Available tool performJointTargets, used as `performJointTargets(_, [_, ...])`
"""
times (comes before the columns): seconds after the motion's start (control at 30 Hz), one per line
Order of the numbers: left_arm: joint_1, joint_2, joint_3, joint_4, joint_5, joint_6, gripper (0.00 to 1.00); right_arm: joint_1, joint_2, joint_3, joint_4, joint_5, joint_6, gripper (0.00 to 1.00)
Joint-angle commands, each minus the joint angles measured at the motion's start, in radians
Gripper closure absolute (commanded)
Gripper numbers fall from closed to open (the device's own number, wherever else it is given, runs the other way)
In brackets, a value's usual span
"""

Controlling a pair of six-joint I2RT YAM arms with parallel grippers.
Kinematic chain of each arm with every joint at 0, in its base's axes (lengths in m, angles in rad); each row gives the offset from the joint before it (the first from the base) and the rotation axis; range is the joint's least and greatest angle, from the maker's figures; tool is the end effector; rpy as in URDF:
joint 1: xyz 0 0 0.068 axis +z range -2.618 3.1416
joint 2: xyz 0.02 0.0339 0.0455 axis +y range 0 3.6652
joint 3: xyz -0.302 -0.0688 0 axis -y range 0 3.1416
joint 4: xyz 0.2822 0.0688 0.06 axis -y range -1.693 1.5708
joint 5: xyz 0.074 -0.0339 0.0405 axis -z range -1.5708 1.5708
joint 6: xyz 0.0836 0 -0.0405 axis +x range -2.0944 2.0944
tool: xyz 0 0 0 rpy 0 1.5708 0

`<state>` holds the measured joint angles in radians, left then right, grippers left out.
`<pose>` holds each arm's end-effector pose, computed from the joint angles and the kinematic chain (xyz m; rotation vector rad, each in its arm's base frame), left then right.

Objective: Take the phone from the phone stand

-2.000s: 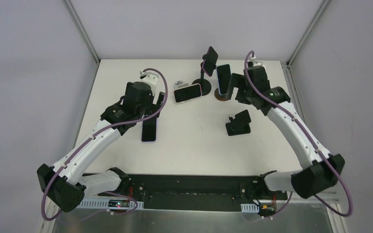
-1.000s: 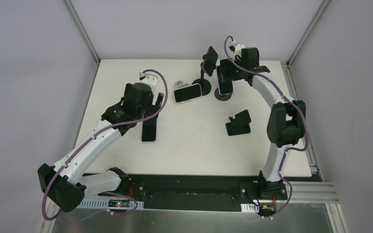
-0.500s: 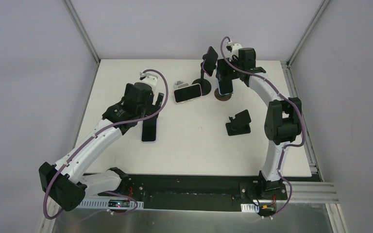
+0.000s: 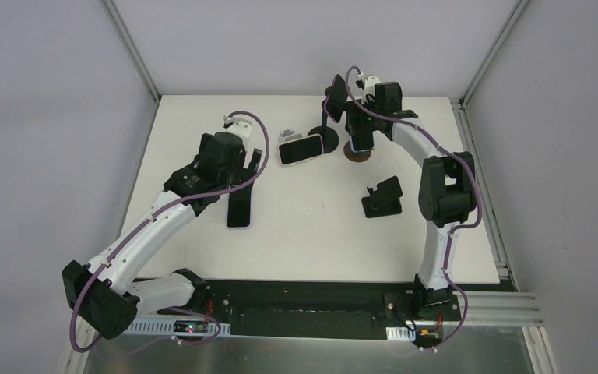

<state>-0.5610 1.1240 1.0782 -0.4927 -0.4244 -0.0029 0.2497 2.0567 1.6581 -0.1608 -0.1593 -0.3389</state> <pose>0.2750 -0.1321 0.3558 0.3227 2.0331 0.1002 0.5559 0.1555 0.2432 -0.7054 2.0040 0.1168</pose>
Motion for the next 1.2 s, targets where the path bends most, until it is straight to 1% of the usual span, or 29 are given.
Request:
performJointTargets(0.0, [0.013,-0.006,0.009,0.008,0.006,0.017,0.01,0.010,-0.002,0.048,0.025,0.017,-0.026,0.26])
performJointTargets(0.17, [0.015,-0.006,0.009,0.008,0.006,0.017,0.01,0.015,-0.031,0.033,0.036,0.021,-0.034,0.41])
performJointTargets(0.2, [0.015,-0.006,0.009,0.008,0.008,0.017,0.01,0.014,-0.040,0.028,0.043,0.021,-0.034,0.42])
performJointTargets(0.4, [0.015,-0.004,0.009,0.008,0.010,0.017,0.01,0.016,-0.111,-0.008,0.089,0.023,-0.028,0.43])
performJointTargets(0.87, [0.016,-0.005,0.011,0.008,0.008,0.018,0.01,0.014,-0.252,-0.081,0.119,0.056,-0.023,0.44])
performJointTargets(1.07, [0.018,-0.009,0.010,0.008,-0.008,0.014,0.01,0.015,-0.347,-0.181,0.143,0.110,-0.005,0.45])
performJointTargets(1.17, [0.018,-0.011,0.011,0.008,-0.014,0.011,0.01,0.016,-0.403,-0.231,0.143,0.140,0.029,0.45])
